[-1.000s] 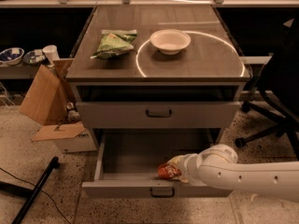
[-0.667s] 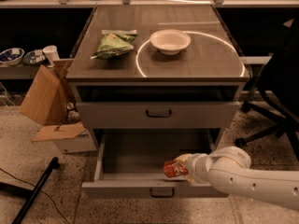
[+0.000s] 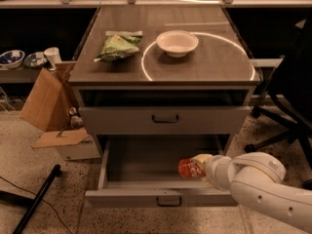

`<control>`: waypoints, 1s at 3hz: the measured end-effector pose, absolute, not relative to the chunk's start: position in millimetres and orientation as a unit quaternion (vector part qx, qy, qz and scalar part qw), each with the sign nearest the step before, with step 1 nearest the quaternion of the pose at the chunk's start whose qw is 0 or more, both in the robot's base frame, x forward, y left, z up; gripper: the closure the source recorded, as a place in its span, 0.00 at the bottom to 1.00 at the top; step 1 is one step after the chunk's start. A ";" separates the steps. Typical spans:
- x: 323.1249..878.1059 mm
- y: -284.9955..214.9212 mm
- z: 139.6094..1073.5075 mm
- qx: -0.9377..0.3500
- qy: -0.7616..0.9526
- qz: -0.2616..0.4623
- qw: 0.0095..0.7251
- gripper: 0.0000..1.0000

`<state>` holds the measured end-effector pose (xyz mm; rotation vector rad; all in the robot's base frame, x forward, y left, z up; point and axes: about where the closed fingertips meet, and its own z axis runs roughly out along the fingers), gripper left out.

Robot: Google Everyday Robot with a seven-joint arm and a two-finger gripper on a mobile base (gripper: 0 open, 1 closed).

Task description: Pick coke can from middle drawer and place on counter

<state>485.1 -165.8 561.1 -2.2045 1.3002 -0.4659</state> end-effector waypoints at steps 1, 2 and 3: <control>476.1 -167.1 597.5 -0.804 0.487 -0.194 0.280 1.00; 474.3 -161.7 616.1 -0.803 0.482 -0.201 0.287 1.00; 482.2 -156.9 650.0 -0.807 0.476 -0.208 0.281 1.00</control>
Offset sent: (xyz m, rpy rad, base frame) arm -0.0155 -0.0210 0.1098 0.0278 -0.0805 -0.0059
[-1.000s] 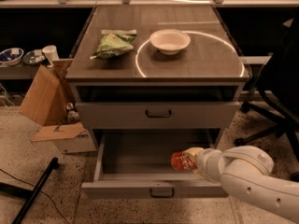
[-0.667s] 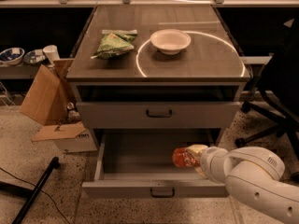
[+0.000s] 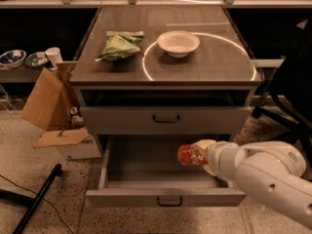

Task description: Pick coke can from middle drawer and place on counter

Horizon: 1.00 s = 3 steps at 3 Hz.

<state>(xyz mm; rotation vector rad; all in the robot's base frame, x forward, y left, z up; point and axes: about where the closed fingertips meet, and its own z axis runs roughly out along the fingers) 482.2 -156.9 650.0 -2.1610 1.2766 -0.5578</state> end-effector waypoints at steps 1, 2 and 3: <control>489.6 -174.8 696.5 -0.797 0.496 -0.204 0.278 1.00; 491.3 -197.3 744.2 -0.805 0.489 -0.200 0.270 1.00; 488.9 -195.8 747.0 -0.823 0.467 -0.198 0.257 1.00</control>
Offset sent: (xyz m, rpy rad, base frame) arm 0.0082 -0.0742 0.1524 -0.0745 0.0485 0.0588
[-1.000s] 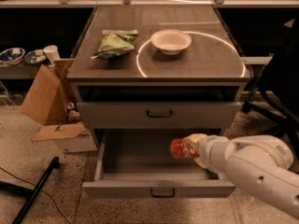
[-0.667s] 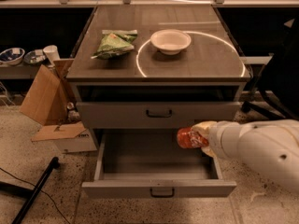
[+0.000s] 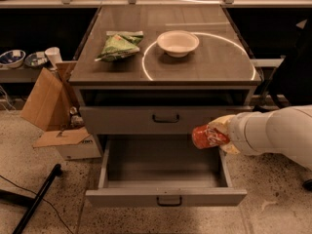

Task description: Pick coke can from middle drawer and place on counter

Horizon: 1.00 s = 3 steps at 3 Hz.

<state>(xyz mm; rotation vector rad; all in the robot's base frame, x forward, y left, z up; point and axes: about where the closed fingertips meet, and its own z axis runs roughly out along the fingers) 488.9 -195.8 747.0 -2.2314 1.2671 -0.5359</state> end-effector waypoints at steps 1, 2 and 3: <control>489.3 -196.6 751.1 -0.823 0.465 -0.202 0.257 1.00; 496.4 -216.3 825.3 -0.810 0.450 -0.278 0.254 1.00; 506.9 -231.9 897.6 -0.795 0.441 -0.333 0.251 1.00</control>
Offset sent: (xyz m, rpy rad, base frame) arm 0.0152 -0.0502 0.1871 -0.1816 -0.3335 -0.0710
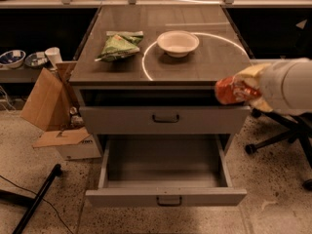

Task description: Pick coke can from middle drawer and place on counter

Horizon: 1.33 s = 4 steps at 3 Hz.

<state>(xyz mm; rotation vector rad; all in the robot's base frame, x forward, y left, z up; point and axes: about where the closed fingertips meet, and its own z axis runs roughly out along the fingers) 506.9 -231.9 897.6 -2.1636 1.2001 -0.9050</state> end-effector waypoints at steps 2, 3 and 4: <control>564.1 -231.7 967.7 -0.788 0.426 -0.365 0.254 1.00; 598.8 -222.0 959.7 -0.794 0.424 -0.351 0.259 1.00; 627.4 -211.3 942.4 -0.798 0.423 -0.333 0.271 1.00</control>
Offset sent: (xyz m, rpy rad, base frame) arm 0.0963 0.0086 0.0833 -0.0342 -0.0686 0.0197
